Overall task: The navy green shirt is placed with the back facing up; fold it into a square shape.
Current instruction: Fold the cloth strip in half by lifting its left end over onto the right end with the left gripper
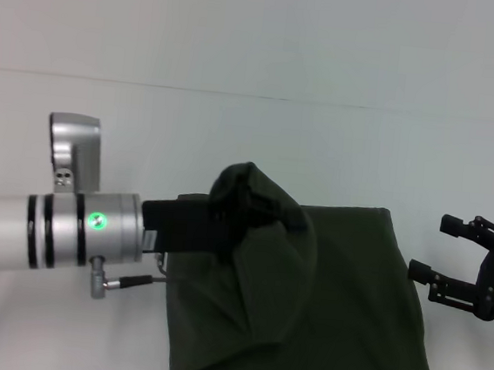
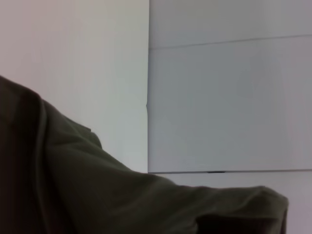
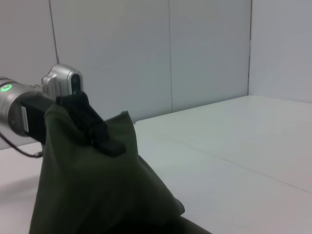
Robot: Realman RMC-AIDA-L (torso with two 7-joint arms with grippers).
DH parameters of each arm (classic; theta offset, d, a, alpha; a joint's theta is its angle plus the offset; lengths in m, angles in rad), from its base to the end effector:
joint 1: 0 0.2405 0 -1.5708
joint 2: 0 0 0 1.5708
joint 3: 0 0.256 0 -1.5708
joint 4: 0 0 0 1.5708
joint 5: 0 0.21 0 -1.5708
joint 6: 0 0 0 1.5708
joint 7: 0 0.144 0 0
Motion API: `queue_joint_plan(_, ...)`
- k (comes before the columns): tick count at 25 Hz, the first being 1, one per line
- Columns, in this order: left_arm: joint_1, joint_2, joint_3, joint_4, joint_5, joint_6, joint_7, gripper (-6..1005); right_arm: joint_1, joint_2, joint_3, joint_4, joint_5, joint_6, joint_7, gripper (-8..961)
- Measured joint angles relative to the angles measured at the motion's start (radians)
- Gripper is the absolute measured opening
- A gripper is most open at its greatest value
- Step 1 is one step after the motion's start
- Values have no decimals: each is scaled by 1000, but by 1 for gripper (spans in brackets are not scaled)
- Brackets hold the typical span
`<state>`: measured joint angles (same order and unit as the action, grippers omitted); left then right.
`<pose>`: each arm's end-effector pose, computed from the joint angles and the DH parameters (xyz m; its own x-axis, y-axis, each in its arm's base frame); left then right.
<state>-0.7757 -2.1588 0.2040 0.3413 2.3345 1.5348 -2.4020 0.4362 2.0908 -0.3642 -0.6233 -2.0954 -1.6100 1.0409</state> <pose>-0.2073 0.3398 -0.0677 -0.1484 0.9637 0.2218 0.8202 -0.0054 0.5721 0.3122 0.2978 0.0207 0.8140 -0.1740 -0.5541 -0.4291 -0.8232 -0.3718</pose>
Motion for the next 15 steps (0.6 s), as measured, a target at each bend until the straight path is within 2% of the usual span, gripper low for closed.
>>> queue_joint_plan(15,-23,-11,63,-120,-22,-114,108,161,-3,3,28,6,1,5,0,918)
